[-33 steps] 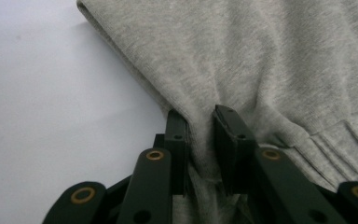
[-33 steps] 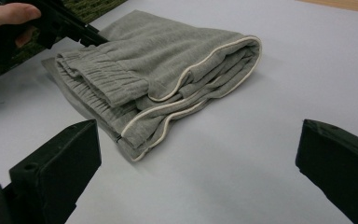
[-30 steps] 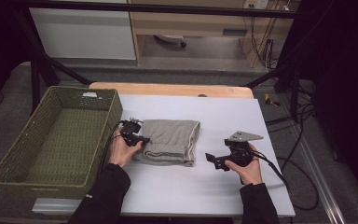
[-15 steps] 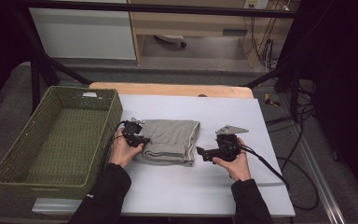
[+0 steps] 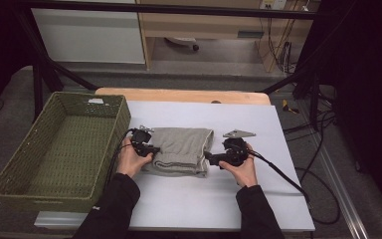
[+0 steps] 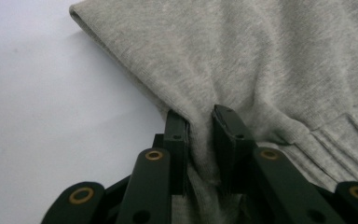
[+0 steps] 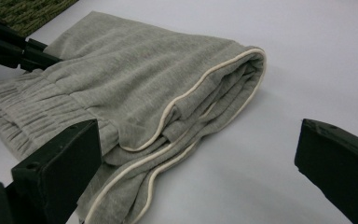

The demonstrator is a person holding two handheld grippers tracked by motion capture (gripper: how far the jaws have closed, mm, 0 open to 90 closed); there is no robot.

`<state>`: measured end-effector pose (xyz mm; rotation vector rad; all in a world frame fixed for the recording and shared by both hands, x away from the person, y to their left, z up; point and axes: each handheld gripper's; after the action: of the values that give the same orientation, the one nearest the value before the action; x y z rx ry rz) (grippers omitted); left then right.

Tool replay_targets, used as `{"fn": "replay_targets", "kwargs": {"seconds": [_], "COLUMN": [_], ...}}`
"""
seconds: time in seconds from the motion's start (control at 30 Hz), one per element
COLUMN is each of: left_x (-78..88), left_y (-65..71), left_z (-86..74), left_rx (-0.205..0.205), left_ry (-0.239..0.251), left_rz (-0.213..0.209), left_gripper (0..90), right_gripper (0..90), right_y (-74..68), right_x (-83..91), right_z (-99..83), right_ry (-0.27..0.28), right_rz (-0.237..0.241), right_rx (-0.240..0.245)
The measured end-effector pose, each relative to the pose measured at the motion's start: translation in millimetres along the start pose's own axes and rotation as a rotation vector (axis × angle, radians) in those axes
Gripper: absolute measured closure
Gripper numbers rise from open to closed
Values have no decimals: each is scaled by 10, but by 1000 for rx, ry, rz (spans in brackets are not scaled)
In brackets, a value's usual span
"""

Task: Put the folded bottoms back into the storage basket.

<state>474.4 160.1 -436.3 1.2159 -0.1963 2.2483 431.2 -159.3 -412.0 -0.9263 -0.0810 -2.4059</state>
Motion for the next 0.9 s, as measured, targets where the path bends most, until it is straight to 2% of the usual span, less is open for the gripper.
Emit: {"fn": "replay_targets", "kwargs": {"seconds": [0.4,0.77,0.9], "left_x": [-3,-3,-3], "left_y": [-7,-9,-14], "left_z": [2,6,5], "left_rx": [-2,-6,-7], "left_ry": [1,-4,-3], "left_rz": [-4,-6,-8], "left_gripper": [753,753,753], "right_gripper": [25,43,55], "right_y": [-8,-49,-81], "right_x": [-252,-457,-540], "right_z": [88,112,93], "right_ry": [-30,-54,-79], "right_rz": [-36,-44,-54], "right_rx": [-24,-53,-40]}}
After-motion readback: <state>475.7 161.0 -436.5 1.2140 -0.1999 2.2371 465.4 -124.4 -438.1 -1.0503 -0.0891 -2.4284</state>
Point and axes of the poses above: each handheld gripper's, and its own axes: x roughly backward along the jaws, z roughly out of its top, y roughly to its right, and after that the axes turned 2 degrees about -y, right-handed
